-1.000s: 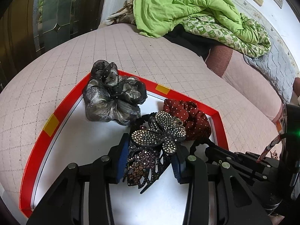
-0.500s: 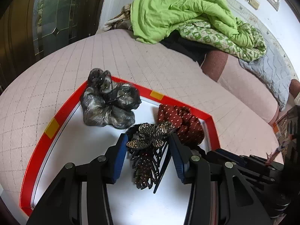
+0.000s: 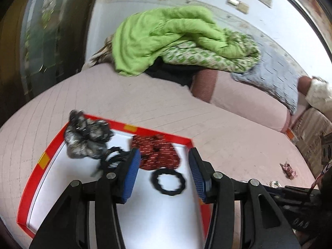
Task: Organize jewelry
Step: 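Grasp the black barrette on the bed with the left gripper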
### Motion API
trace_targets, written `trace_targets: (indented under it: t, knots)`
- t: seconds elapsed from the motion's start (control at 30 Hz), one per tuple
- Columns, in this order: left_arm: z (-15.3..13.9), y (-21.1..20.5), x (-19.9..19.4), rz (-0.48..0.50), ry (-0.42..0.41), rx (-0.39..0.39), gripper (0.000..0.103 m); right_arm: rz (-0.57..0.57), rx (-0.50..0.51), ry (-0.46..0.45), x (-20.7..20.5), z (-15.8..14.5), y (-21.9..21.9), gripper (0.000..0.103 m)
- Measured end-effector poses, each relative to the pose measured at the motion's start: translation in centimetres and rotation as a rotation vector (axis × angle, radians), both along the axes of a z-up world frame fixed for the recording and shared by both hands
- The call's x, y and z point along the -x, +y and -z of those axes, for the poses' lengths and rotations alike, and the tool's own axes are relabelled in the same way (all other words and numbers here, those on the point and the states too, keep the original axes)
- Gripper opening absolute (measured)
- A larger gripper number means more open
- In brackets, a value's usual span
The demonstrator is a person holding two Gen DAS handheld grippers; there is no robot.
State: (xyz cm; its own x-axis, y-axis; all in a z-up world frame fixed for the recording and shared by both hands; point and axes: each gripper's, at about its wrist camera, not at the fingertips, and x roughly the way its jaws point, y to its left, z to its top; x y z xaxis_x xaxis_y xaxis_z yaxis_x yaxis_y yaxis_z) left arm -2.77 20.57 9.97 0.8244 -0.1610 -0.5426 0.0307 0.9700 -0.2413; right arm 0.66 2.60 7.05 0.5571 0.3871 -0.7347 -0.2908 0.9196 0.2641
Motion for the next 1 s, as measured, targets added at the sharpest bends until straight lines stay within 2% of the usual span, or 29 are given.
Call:
trace_targets:
  t: [0.23,0.37,0.47,0.53,0.57,0.63,0.8,1.0]
  knots:
    - [-1.0,-5.4,1.5,0.103,-0.023,-0.041,0.048,0.158,-0.072,-0.013,2.8,-0.6,-10.5,0.025]
    - [-0.9,-8.3,2.3,0.169,0.007,-0.031,0.048,0.279,-0.07,-0.057,3.9,-0.8,-16.6,0.025]
    - [-0.3,-10.8,2.6,0.221,0.041,-0.058,0.048,0.367,-0.06,-0.07,4.6,0.0,-20.3,0.025]
    - [0.2,-12.4,2.6,0.257,0.067,-0.074,0.048,0.425,-0.105,-0.039,4.6,0.6,-22.4,0.025]
    - [0.4,-13.2,2.7,0.272,0.077,-0.084,0.048,0.464,-0.163,-0.018,4.6,1.0,-23.7,0.025]
    - [0.7,-14.9,2.6,0.317,0.1,-0.11,0.048,0.51,-0.239,-0.006,4.6,1.1,-25.2,0.025]
    - [2.0,-18.7,1.7,0.437,0.154,-0.216,0.048,0.545,-0.3,-0.007,4.5,1.0,-26.7,0.025]
    - [4.1,-20.7,-1.3,0.509,0.242,-0.294,0.048,0.583,-0.375,0.017,5.0,1.6,-28.5,0.025]
